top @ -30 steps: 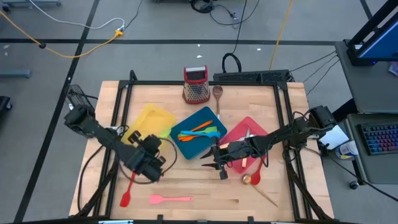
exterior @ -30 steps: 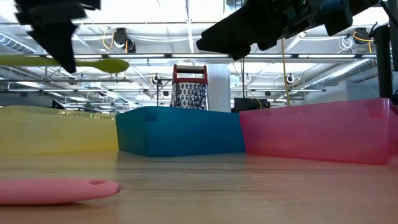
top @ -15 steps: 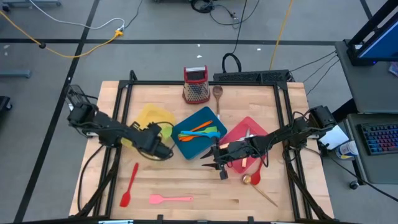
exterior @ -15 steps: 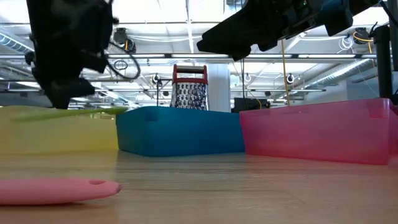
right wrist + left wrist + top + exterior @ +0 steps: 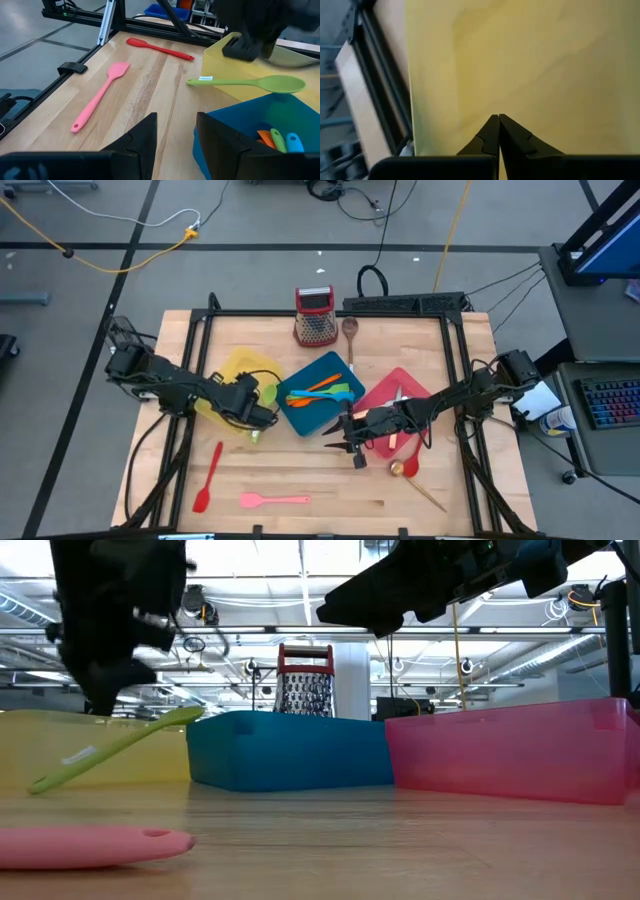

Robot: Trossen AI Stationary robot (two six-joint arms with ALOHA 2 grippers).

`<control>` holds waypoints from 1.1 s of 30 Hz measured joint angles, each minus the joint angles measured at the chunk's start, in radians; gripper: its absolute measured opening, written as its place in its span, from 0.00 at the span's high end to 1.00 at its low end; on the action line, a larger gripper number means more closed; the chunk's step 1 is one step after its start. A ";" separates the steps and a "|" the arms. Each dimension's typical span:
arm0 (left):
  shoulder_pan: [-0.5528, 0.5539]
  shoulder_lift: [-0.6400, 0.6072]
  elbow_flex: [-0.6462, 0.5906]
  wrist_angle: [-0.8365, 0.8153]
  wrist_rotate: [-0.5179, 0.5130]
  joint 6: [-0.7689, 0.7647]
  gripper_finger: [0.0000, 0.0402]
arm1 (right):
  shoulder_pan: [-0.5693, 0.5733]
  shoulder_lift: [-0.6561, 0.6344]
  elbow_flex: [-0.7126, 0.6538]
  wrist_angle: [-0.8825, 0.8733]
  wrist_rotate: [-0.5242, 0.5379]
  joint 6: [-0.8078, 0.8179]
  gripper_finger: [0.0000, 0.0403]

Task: Pick & Place Kitchen Items
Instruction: Put the green serving spoon into the yellow bin

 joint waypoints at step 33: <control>-0.043 -0.143 0.012 0.496 -0.033 0.418 0.88 | 0.000 0.000 0.000 -0.023 0.000 0.004 0.68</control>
